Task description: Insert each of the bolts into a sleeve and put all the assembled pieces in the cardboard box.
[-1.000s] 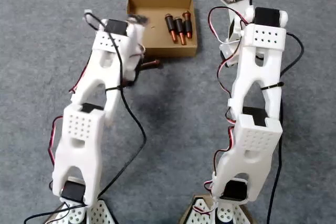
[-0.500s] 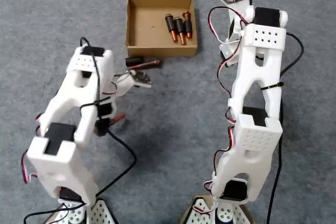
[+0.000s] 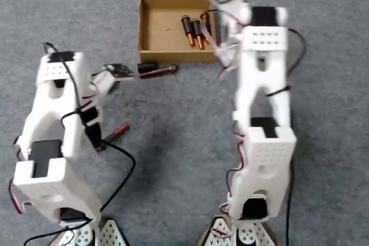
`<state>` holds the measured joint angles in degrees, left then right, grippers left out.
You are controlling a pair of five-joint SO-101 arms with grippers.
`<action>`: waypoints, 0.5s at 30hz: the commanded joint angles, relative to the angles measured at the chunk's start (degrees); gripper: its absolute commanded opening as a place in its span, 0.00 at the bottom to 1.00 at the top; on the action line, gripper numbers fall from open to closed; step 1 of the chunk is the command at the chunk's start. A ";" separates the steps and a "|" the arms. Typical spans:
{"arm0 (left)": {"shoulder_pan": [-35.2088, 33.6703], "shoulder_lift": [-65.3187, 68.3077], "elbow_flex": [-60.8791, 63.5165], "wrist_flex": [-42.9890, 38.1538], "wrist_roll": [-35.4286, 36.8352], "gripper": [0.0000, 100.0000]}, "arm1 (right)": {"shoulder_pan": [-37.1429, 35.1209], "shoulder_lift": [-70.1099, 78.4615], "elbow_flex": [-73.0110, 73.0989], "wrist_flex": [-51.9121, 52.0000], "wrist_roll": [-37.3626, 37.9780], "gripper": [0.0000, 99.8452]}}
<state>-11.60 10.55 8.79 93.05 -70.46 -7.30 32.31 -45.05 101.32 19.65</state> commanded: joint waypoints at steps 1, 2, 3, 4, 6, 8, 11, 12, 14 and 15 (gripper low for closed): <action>-4.57 -2.68 -0.88 -0.53 0.62 0.19 | -8.13 -3.38 -2.24 0.00 0.44 0.26; -5.89 -2.77 -0.88 -0.53 0.79 0.19 | -10.42 -3.30 -2.24 0.00 0.44 0.28; -7.38 -2.77 -0.88 -0.53 0.88 0.19 | -12.88 -3.21 -2.24 -0.18 0.44 0.29; -9.14 -2.77 -0.88 -0.53 0.97 0.19 | -15.16 -3.21 -2.15 -0.62 0.00 0.28; -13.01 -2.77 -0.88 -0.53 2.37 0.19 | -19.91 -3.21 -1.80 -2.37 -0.18 0.28; -16.79 -2.77 -0.97 -0.53 6.15 0.19 | -24.13 -2.51 -2.15 -4.75 -2.73 0.29; -21.98 -2.77 -2.55 -0.79 16.35 0.19 | -28.53 0.22 -2.33 -9.93 -10.46 0.29; -23.74 -2.77 -3.34 -0.88 20.13 0.19 | -29.58 1.71 -2.33 -11.87 -13.54 0.29; -27.43 -2.77 -4.75 -0.44 26.02 0.19 | -31.16 4.88 -2.77 -15.47 -19.96 0.29; -29.19 -2.77 -5.19 -0.44 28.13 0.19 | -31.69 6.46 -4.00 -16.62 -23.65 0.29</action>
<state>-35.87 10.55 6.95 92.70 -50.33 -36.66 36.79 -45.05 88.92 4.97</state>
